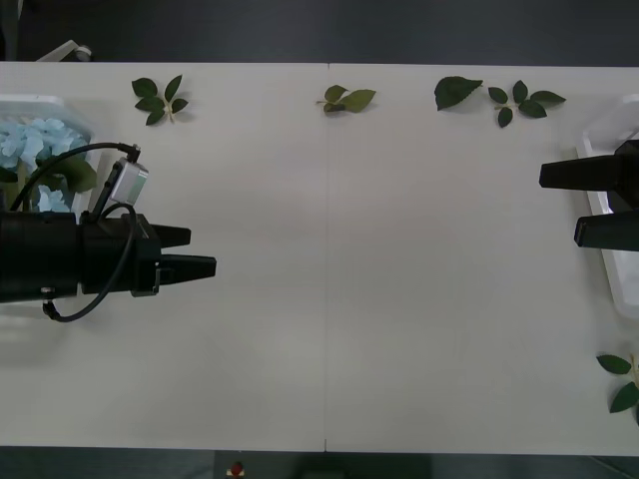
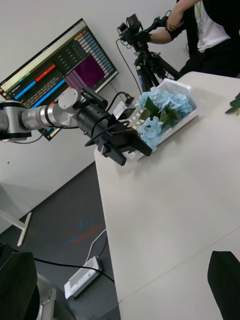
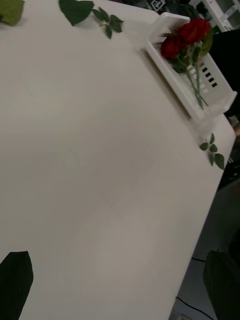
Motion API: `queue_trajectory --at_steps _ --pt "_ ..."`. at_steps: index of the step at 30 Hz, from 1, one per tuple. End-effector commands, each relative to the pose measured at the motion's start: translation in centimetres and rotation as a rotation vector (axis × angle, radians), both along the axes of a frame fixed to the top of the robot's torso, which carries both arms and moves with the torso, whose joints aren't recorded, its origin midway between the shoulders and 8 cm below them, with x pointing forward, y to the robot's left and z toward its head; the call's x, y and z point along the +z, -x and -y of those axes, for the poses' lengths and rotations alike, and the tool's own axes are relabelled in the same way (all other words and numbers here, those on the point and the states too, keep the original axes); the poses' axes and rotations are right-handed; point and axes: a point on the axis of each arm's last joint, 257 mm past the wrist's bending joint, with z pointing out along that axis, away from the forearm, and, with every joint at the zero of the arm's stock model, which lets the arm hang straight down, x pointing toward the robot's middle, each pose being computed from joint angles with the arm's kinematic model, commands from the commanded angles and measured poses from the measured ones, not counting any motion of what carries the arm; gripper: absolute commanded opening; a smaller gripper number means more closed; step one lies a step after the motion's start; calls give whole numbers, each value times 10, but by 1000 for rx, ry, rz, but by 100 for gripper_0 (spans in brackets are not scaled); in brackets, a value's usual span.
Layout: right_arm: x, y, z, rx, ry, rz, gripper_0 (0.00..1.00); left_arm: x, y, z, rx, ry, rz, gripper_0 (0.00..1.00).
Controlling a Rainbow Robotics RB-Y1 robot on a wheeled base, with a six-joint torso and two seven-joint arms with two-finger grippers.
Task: Put the red flowers into the right box and the blue flowers into the left box
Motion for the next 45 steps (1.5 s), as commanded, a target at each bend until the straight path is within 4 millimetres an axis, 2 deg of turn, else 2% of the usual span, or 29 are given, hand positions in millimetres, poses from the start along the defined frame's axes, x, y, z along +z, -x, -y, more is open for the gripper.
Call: queue_trajectory --at_steps 1,6,15,20,24,33,40,45 --pt "4 2 1 15 20 38 100 55 13 13 -117 28 150 99" --pt "4 2 1 15 20 38 100 86 32 27 -190 106 195 99" --pt "4 2 1 15 20 38 100 98 29 27 -213 124 285 99" --pt "4 2 1 15 20 38 100 116 27 51 -232 226 232 99" --pt "4 2 1 15 20 38 100 128 38 71 -263 327 132 99" --pt "4 2 1 15 20 38 100 117 49 75 -304 304 122 99" --pt "4 2 1 15 20 38 100 104 63 88 -359 292 144 99" --pt "4 2 1 15 20 38 100 101 64 88 -357 295 136 99"
